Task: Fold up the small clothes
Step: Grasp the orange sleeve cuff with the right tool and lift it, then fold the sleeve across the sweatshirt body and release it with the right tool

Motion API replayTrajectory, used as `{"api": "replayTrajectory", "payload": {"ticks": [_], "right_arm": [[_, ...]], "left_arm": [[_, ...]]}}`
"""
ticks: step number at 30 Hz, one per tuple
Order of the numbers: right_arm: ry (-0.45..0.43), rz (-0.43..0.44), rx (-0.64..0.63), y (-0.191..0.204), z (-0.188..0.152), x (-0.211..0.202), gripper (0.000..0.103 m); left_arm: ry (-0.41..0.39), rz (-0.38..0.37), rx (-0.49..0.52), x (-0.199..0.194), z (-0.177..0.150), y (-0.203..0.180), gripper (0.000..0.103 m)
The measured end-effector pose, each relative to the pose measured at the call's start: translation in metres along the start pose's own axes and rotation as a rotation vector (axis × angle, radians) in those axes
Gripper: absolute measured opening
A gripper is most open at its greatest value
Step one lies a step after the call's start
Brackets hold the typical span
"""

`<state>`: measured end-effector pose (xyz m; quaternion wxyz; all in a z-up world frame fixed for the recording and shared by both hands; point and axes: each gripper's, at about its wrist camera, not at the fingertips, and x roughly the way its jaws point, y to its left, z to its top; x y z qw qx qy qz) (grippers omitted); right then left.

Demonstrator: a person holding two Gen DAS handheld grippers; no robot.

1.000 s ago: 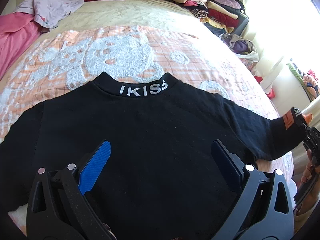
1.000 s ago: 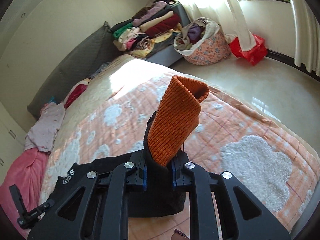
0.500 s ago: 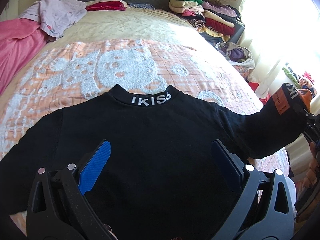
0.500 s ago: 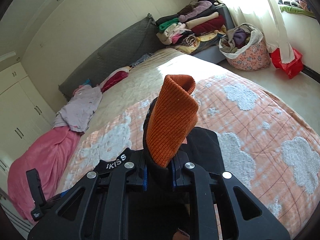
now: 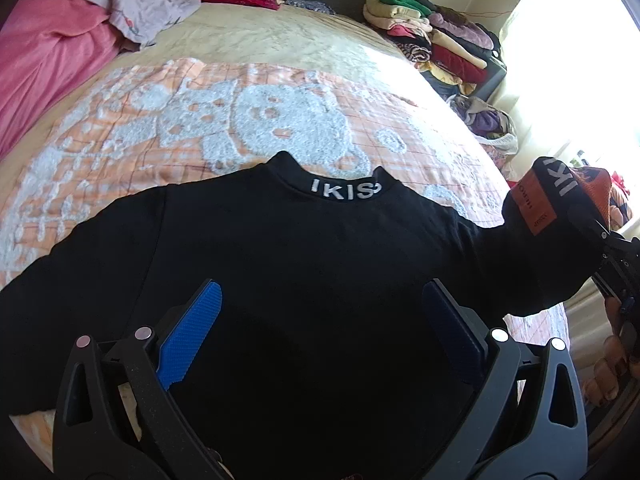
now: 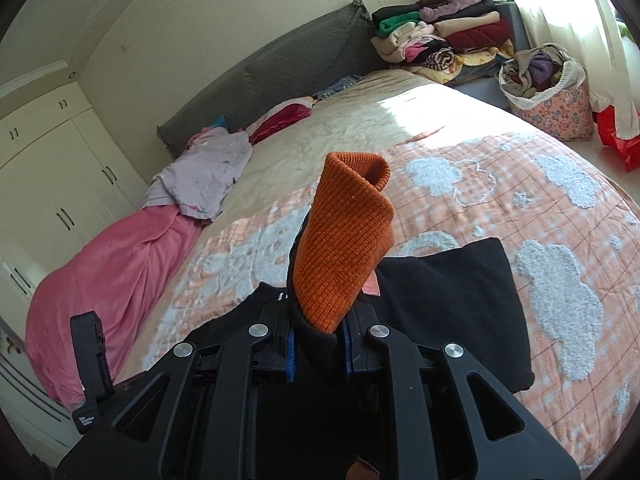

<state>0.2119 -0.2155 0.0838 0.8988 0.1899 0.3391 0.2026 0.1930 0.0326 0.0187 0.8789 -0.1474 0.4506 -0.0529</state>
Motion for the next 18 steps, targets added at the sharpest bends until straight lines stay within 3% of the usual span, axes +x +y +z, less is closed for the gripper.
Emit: {"api": "replayTrajectory", "payload": {"ticks": [10,14,18], "right_arm": [[0.09,0.031,-0.031,0.024,-0.022,0.043,0.019],[0.111,0.066,-0.047,0.033,-0.032,0.052,0.041],[0.12,0.087,-0.066,0.039,-0.037,0.053,0.046]], "left_arm": [[0.027,-0.015,-0.06,0.002,-0.008,0.024,0.094],[0.038,-0.016,-0.079,0.004,-0.011,0.031,0.094],[0.059,-0.037,-0.094,0.009,-0.015,0.033,0.094]]}}
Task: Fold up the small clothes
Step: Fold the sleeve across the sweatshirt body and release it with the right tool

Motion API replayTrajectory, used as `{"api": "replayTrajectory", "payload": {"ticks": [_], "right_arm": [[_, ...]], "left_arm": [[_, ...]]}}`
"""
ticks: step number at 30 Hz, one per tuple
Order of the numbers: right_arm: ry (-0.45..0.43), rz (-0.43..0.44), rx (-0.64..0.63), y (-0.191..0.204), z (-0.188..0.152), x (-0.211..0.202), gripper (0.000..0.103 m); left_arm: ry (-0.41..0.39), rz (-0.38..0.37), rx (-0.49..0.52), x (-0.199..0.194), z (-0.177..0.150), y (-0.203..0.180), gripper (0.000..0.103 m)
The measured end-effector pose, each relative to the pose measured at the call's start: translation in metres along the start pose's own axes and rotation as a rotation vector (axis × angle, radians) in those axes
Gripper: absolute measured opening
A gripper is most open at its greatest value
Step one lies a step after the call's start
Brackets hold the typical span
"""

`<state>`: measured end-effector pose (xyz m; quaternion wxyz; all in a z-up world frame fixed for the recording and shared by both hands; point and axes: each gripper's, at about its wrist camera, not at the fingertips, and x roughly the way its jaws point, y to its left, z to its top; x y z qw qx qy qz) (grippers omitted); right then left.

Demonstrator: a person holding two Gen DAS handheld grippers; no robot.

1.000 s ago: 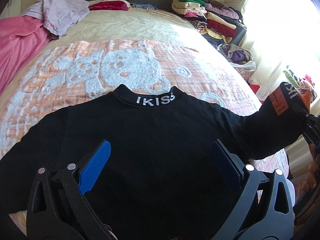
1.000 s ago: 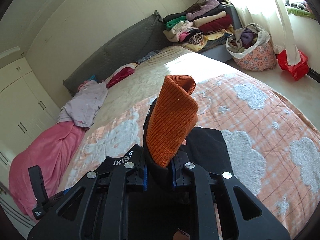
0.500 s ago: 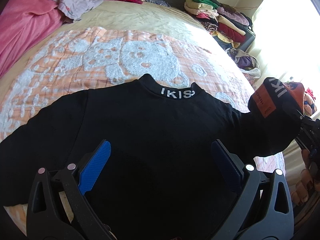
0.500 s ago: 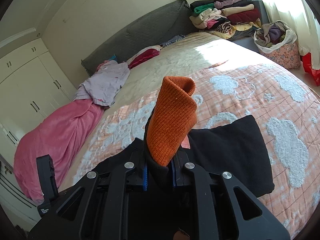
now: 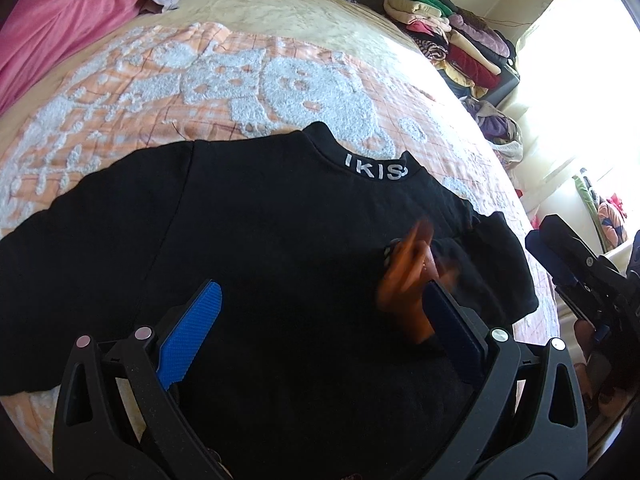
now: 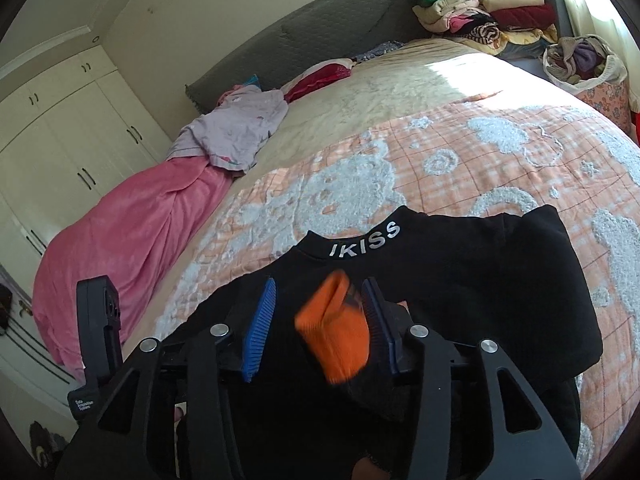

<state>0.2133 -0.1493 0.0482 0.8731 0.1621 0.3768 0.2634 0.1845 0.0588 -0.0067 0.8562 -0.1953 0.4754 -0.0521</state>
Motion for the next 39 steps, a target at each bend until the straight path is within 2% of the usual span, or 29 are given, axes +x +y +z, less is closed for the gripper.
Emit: {"api": "replayTrajectory", "payload": {"ticks": [7,9,10,13,17,19,20,21,22,25,29,36,39], "right_arm": [[-0.006,-0.073,0.046,-0.025,-0.01,-0.016,0.051],[-0.023,-0.102,0.059,-0.034,-0.015,-0.026,0.052],[-0.031,-0.118,0.067,-0.039,-0.017,-0.031,0.054],[-0.054,-0.153,0.089,-0.052,-0.024,-0.046,0.056],[-0.08,-0.178,0.137,-0.072,-0.033,-0.063,0.056],[-0.086,-0.182,0.165,-0.081,-0.038,-0.071,0.056],[-0.089,-0.185,0.173,-0.083,-0.039,-0.073,0.056],[-0.091,-0.192,0.18,-0.087,-0.041,-0.076,0.056],[-0.095,-0.201,0.189,-0.09,-0.043,-0.08,0.056],[-0.101,-0.216,0.221,-0.1,-0.048,-0.087,0.058],[-0.099,-0.234,0.24,-0.11,-0.051,-0.091,0.06],[-0.08,-0.243,0.239,-0.11,-0.054,-0.084,0.06],[-0.069,-0.255,0.228,-0.107,-0.054,-0.079,0.06]], "left_arm": [[0.049,-0.096,-0.036,0.016,-0.008,-0.005,0.094],[0.068,-0.122,-0.049,0.025,-0.011,-0.008,0.092],[0.069,-0.128,-0.049,0.027,-0.012,-0.01,0.087],[0.082,-0.132,-0.044,0.038,-0.013,-0.017,0.076],[0.086,-0.083,-0.033,0.053,-0.01,-0.026,0.072],[0.077,-0.053,-0.018,0.06,-0.01,-0.03,0.056],[0.072,-0.034,-0.014,0.063,-0.01,-0.032,0.051],[0.067,-0.027,-0.014,0.064,-0.01,-0.033,0.042],[0.062,-0.033,-0.019,0.065,-0.009,-0.034,0.031],[0.04,-0.061,-0.024,0.061,-0.006,-0.034,0.012],[-0.002,-0.087,-0.001,0.046,0.0,-0.035,0.011],[-0.116,-0.062,0.029,0.001,0.016,-0.025,0.009],[-0.138,-0.047,0.021,-0.01,0.02,-0.016,0.009]]}}
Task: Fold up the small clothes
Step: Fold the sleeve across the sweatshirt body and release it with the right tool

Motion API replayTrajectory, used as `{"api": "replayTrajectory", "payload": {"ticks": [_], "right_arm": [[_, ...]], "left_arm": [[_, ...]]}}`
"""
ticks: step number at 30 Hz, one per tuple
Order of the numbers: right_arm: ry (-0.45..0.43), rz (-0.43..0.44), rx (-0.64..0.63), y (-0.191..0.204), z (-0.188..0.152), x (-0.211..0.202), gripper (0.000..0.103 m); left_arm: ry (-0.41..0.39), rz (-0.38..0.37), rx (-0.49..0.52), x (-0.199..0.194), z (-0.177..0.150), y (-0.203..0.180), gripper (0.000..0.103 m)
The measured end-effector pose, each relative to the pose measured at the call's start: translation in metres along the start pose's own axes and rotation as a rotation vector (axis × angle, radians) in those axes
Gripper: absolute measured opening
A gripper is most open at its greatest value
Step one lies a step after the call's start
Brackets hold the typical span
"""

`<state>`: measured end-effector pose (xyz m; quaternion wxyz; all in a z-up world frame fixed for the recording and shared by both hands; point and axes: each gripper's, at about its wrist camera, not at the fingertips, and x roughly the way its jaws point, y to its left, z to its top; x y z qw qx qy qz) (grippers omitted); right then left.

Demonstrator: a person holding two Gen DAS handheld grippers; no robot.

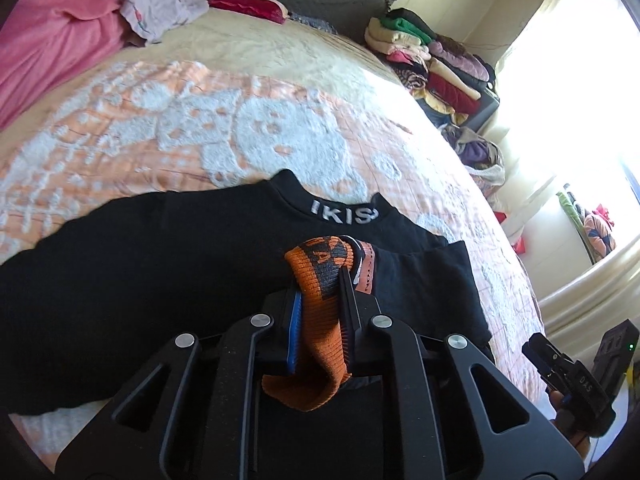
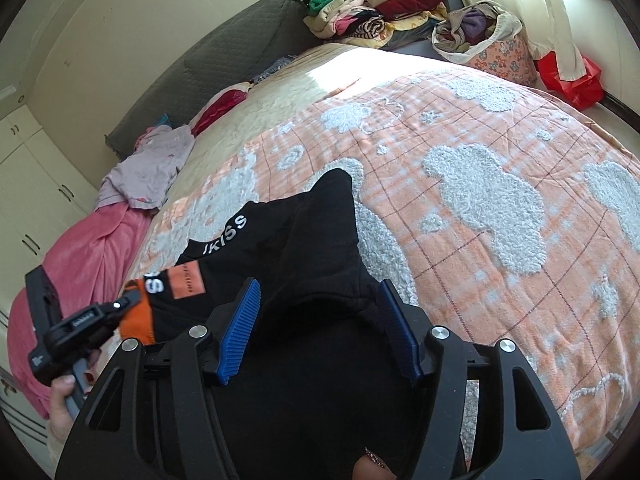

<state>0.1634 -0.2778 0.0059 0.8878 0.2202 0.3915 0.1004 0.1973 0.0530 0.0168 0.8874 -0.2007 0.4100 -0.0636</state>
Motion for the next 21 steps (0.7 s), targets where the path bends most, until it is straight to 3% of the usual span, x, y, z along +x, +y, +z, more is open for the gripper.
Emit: {"api": "replayTrajectory", "payload": {"ticks": [14,21], "right_arm": [[0.011,-0.07,-0.055,0.011,0.007,0.01,0.061],[0.008,-0.08,-0.121,0.026,0.01,0.015,0.061]], "left_arm": [[0.026,0.05,-0.058,-0.002,-0.01,0.041,0.011],[-0.009,0.084,-0.068,-0.018,-0.009,0.052,0.013]]}}
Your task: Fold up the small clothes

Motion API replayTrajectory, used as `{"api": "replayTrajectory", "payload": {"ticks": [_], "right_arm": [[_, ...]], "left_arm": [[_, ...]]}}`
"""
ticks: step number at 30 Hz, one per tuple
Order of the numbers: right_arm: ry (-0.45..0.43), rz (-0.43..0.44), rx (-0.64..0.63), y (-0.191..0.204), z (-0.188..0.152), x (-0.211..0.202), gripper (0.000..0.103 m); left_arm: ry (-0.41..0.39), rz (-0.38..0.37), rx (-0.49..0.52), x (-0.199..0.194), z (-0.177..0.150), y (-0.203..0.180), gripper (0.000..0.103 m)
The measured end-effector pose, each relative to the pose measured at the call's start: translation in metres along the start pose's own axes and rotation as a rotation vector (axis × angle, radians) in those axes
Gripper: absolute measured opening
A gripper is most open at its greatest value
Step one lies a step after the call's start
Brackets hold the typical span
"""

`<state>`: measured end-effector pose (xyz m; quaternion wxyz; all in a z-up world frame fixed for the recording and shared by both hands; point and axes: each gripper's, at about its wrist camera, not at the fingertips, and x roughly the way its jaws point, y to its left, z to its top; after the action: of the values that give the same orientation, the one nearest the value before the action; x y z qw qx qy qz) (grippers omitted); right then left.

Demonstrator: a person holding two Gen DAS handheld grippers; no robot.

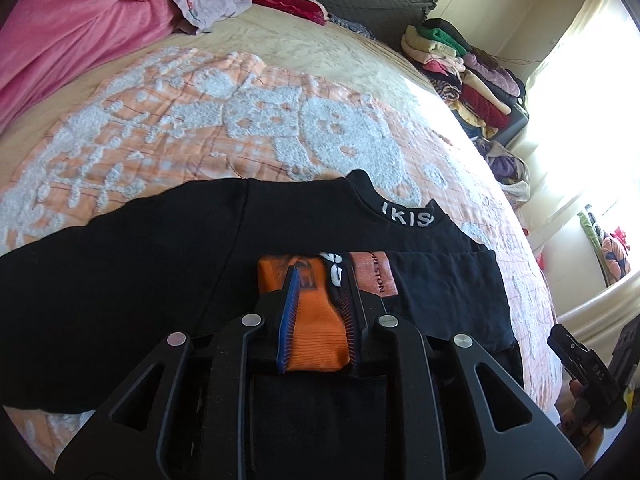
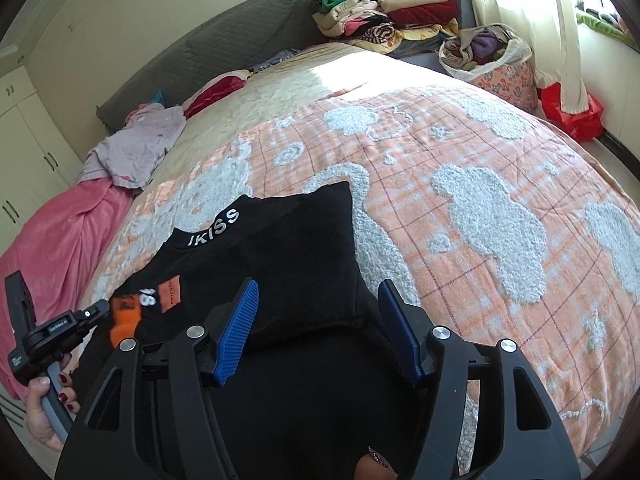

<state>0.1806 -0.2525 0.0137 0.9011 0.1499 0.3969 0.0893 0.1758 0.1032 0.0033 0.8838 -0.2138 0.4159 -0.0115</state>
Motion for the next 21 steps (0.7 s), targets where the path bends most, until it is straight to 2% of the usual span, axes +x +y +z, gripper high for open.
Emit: {"api": "replayTrajectory", "payload": {"ticks": [6,7,12,16,21], "right_arm": [[0.006,0.014,-0.046,0.015,0.003,0.004,0.061],[0.006,0.021,-0.053,0.018,0.005,0.003,0.061],[-0.028,0.043,-0.106,0.037,0.02,-0.003,0.061],[-0.051,0.078,-0.15,0.052,0.035,-0.004,0.065],[0.007,0.083,-0.2,0.066,0.035,0.022,0.065]], "left_arm": [[-0.014,0.021,0.051,-0.008,-0.001,-0.011,0.013],[-0.007,0.021,0.061,-0.006,-0.003,-0.015,0.016],[0.057,0.011,0.133,0.014,-0.02,-0.034,0.019],[0.139,0.029,0.141,0.038,-0.035,-0.027,0.022],[0.16,0.028,0.123,0.045,-0.042,-0.013,0.022]]}}
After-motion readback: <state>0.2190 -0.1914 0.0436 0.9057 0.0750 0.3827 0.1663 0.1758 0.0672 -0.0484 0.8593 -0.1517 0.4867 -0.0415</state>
